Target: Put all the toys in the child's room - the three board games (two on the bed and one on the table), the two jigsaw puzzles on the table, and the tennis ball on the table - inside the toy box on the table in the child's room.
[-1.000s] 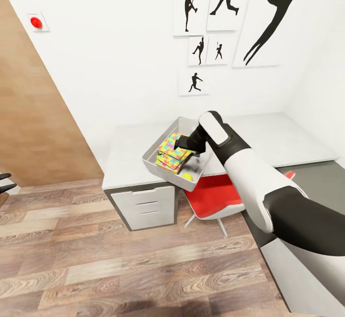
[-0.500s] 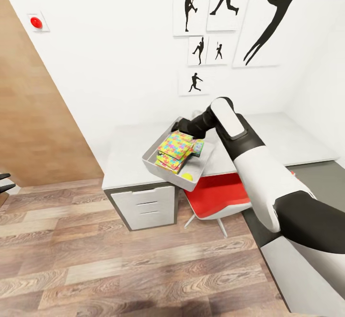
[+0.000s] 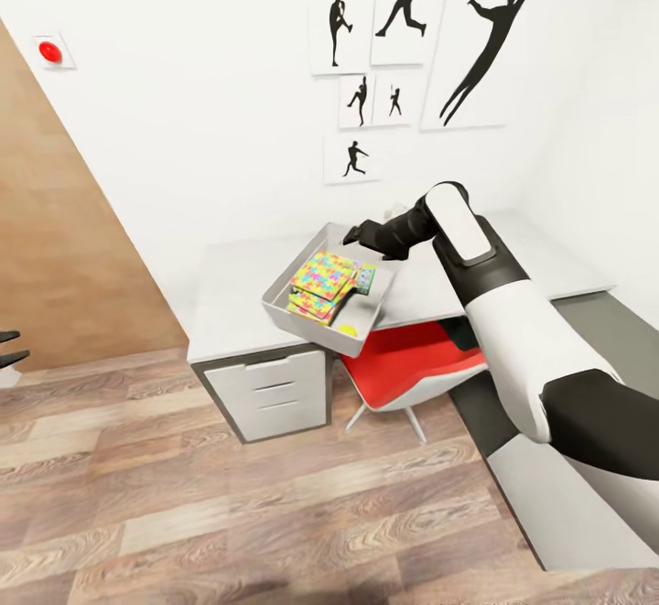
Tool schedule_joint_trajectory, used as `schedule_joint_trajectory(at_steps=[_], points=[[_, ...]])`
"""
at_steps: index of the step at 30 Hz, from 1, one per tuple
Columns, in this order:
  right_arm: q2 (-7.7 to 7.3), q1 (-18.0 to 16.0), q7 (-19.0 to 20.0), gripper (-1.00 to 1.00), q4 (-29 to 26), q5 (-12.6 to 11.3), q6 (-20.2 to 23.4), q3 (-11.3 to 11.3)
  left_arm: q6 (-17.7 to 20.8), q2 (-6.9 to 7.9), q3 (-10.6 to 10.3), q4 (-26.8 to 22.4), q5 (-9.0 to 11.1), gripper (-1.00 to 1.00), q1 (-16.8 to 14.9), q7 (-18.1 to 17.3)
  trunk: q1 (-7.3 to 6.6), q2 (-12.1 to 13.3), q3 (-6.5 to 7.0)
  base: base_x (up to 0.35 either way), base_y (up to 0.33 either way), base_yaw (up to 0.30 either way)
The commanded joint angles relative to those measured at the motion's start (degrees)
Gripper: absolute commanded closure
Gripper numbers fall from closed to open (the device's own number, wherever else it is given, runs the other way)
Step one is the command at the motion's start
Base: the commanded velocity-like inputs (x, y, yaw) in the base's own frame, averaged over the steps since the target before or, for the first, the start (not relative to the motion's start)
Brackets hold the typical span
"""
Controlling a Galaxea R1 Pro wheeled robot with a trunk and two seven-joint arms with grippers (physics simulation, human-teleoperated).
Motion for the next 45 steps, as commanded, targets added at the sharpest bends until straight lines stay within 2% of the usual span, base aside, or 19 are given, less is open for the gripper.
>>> schedule_joint_trajectory(at_steps=[1,14,30,45], points=[[-0.01,0.00,-0.60,-1.00,-0.02,-0.55,0.03,-0.05,0.60,0.05,-0.50,0.01,0.30,-1.00,-0.07,-0.27,0.04,-0.11,-0.03,-0.008,0.020,-0.204],[-0.08,0.83,-0.61,-1.00,0.14,-0.48,0.03,-0.29,0.60,0.05,-0.51,0.00,0.30,-1.00,-0.07,-0.27,0.04,-0.11,0.94,-0.047,0.074,-0.207],[-0.37,0.98,-0.61,-1.00,0.40,-0.39,0.03,-0.28,0.60,0.08,-0.52,0.01,0.30,-1.00,-0.07,-0.27,0.04,-0.11,2.14,-0.067,0.193,-0.209],[-0.46,0.90,-0.62,-1.00,0.41,-0.31,0.03,-0.35,0.60,0.08,-0.53,0.06,0.30,-1.00,-0.07,-0.27,0.04,-0.11,3.27,-0.031,0.096,-0.209]])
